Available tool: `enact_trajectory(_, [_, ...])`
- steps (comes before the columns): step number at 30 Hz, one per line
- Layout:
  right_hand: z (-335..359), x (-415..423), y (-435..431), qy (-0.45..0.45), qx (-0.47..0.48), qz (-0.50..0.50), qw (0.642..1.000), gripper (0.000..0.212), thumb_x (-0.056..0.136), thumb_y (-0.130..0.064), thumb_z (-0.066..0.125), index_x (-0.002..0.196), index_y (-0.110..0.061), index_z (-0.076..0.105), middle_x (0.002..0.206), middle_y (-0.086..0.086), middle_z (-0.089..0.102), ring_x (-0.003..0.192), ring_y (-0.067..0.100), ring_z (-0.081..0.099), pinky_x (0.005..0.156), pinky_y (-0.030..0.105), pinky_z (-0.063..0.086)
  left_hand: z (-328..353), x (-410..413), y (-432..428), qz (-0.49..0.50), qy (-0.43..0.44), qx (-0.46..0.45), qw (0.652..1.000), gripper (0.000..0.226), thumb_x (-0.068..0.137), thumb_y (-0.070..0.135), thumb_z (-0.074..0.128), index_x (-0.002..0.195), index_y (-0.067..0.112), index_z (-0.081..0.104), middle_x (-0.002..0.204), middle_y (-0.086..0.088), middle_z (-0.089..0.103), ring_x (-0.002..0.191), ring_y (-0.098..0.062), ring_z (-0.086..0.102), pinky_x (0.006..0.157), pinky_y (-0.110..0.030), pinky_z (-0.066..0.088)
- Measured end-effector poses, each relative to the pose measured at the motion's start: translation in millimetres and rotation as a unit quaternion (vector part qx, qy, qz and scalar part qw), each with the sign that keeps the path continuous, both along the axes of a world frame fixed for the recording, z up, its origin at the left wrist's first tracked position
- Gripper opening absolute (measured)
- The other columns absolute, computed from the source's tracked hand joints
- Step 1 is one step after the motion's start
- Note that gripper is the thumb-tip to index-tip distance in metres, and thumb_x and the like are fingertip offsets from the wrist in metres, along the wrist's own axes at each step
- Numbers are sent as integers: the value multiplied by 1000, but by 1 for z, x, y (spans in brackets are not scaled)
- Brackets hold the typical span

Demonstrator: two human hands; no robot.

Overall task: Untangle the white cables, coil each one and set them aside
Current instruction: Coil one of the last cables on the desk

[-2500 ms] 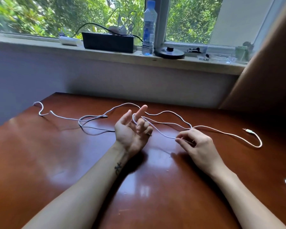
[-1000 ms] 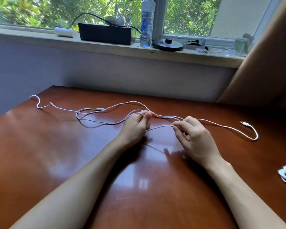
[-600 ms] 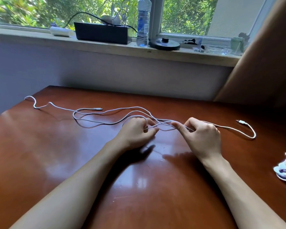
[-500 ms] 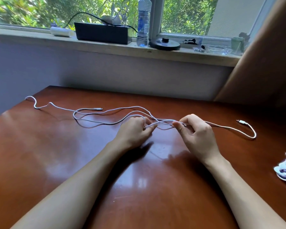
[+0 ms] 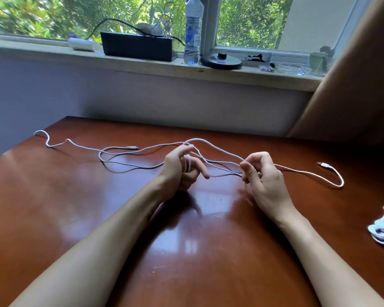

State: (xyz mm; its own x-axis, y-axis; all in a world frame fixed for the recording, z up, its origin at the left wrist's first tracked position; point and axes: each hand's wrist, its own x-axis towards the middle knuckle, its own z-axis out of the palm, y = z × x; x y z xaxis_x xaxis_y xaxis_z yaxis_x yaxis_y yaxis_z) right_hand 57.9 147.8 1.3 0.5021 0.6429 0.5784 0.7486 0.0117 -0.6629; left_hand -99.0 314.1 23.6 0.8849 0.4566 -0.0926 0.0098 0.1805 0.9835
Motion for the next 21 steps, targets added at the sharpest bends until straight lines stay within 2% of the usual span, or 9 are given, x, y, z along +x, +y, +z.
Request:
enact_trajectory(2, [-1,1,1,21,6,0,1000,15,102,-34,55,98,-20,52,71,-3,64,62,11,61,63,30,49,0,-2,3,-7,-5,-38,999,75,95,47,22,60,-1,68,41,4,18,46,-14,1,48,-24,1])
enact_trajectory(4, [-1,0,1,12,6,-3,1000,8,101,-24,59,95,-21,54,70,-5,60,61,10,56,61,24,45,-1,-3,6,-10,-13,-73,997,74,94,47,21,57,1,66,42,4,18,43,-11,6,50,-24,2])
enact_trajectory(7, [0,-1,0,-32,1,-15,999,7,98,-23,63,94,-19,58,74,-10,62,68,8,60,65,19,45,-5,-3,6,-14,-59,-147,987,73,97,43,20,53,2,62,40,5,20,39,-8,12,48,-18,6])
enact_trajectory(11, [-3,5,-1,-63,-21,-51,996,8,94,-30,68,91,-24,64,71,-8,64,69,13,62,69,37,52,-3,-6,5,-22,-124,-214,969,67,97,33,20,53,5,61,45,3,12,39,-9,12,47,-15,12])
enact_trajectory(14, [-3,7,-1,-95,-44,-73,992,7,90,-36,72,91,-29,70,70,-7,64,71,18,62,70,38,51,0,-7,3,-7,-188,-260,947,65,100,32,20,53,7,57,42,1,20,42,-14,6,45,-15,10])
enact_trajectory(18, [-3,5,1,-140,-65,5,988,5,86,-33,78,89,-30,75,69,-7,64,73,11,56,75,36,46,-1,-9,6,25,-270,-324,906,59,103,31,21,60,10,55,48,1,24,43,-14,8,43,-21,8])
enact_trajectory(21, [-5,3,3,-129,-94,68,985,8,86,-39,77,85,-31,77,64,-8,53,69,9,52,66,33,43,-4,-9,11,42,-304,-366,878,61,104,42,20,71,9,60,52,2,26,38,-12,17,41,-23,12])
